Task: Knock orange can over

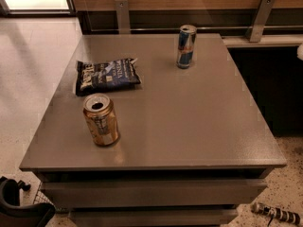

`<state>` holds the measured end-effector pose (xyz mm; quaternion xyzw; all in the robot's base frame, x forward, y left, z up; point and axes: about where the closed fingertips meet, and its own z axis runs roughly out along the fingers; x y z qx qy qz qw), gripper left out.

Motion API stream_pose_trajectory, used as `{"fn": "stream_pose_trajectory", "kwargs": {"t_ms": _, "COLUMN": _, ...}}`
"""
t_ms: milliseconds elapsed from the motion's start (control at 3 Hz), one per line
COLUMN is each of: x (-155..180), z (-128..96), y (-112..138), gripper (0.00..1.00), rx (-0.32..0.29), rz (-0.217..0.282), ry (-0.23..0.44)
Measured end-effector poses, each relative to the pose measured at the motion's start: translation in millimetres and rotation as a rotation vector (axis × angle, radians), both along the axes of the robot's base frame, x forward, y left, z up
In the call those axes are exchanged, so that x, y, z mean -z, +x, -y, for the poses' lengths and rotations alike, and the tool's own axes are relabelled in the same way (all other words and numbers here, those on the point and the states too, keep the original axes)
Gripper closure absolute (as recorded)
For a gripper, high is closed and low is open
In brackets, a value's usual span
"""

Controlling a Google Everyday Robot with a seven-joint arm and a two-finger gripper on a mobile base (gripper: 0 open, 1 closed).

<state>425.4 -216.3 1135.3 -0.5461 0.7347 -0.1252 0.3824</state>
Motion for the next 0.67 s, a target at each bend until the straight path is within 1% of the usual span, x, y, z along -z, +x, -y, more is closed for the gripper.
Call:
{"fn": "stream_pose_trajectory", "kwargs": {"t_ms": 333, "x": 0, "z": 0, "y": 0, "gripper": 0.00, "rx": 0.000, "rz": 0.000, "ry": 0.000}}
{"fn": "stream_pose_trajectory", "kwargs": {"t_ms": 667, "x": 22, "z": -13, "y": 3, "gripper": 0.00, "rx": -0.062, "rz": -0.015, "ry": 0.106}}
